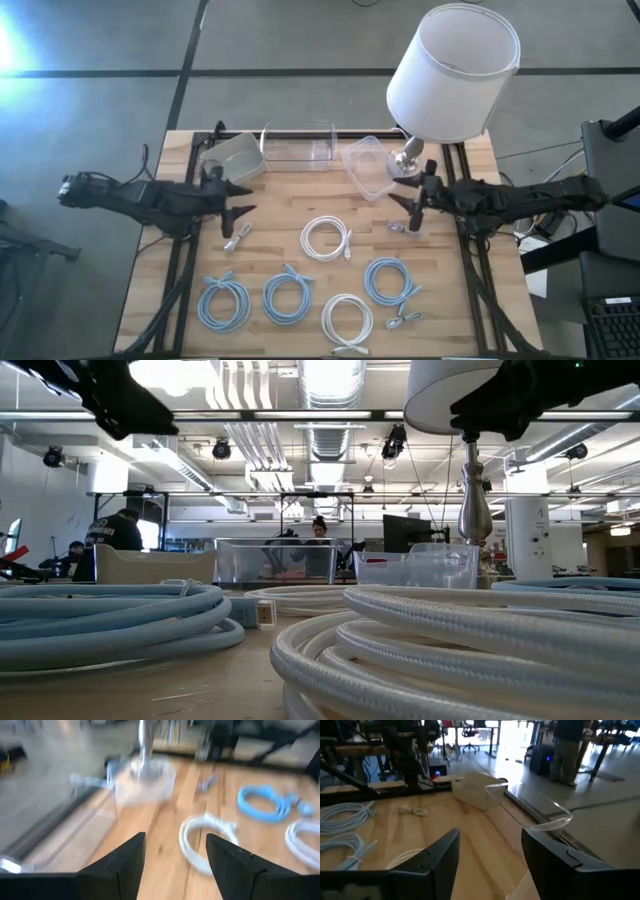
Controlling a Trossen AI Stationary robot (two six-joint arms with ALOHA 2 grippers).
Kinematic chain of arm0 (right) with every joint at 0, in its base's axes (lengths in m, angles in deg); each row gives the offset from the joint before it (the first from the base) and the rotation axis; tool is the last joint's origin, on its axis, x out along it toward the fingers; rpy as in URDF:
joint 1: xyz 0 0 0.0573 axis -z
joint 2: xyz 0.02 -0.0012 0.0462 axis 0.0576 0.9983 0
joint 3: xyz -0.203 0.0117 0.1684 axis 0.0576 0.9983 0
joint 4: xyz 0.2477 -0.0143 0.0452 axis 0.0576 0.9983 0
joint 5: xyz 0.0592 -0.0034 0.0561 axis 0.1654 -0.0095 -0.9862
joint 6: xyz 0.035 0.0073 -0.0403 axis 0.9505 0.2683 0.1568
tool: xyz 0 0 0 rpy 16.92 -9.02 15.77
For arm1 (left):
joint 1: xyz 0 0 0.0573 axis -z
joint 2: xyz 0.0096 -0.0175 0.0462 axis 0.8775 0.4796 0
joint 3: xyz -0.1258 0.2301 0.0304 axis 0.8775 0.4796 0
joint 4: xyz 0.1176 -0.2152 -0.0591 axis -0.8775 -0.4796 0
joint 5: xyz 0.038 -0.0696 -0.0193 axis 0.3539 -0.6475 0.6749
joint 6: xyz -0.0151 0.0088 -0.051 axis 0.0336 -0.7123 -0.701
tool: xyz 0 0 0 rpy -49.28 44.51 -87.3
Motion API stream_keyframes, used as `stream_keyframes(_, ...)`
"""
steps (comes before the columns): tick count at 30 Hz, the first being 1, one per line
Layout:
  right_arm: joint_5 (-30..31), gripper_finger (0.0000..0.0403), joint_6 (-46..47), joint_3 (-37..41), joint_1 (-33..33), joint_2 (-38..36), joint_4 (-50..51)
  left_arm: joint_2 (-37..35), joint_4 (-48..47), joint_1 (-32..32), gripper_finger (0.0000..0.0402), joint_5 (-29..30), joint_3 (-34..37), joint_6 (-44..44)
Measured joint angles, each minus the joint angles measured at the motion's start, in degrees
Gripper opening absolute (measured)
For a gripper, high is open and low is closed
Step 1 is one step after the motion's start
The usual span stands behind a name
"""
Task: Pick & Place USB Port
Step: Put the white charger cable into the gray bin
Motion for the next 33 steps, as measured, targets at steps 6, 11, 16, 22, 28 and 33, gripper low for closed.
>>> stream_keyframes(6,0.04,0.021,0.64,-1.03,0.0,5.25,0.06,8.53,-14.63,0.01,0.0213,-0.17,-6.03,-11.81)
stream_keyframes(11,0.09,0.021,1.16,-1.55,0.0,6.94,-0.08,13.51,-19.87,-0.01,0.0213,-2.94,-6.07,-20.54)
stream_keyframes(16,0.11,0.021,0.8,-1.69,-0.02,6.9,-0.25,18.28,-21.75,0.03,0.0213,-8.4,-4.63,-26.45)
stream_keyframes(22,0.09,0.021,0.81,-1.69,-0.04,6.52,-0.22,23.64,-22.06,0.01,0.0213,-11.66,-2.08,-31.41)
stream_keyframes(28,0.09,0.021,0.77,-1.67,-0.04,6.5,-0.23,28.78,-21.56,0.01,0.0213,-12.41,0.21,-35.51)
stream_keyframes(33,0.07,0.021,0.37,-1.67,-0.04,6.49,-0.25,32.25,-19.3,0.01,0.0213,-12.97,2.31,-36.36)
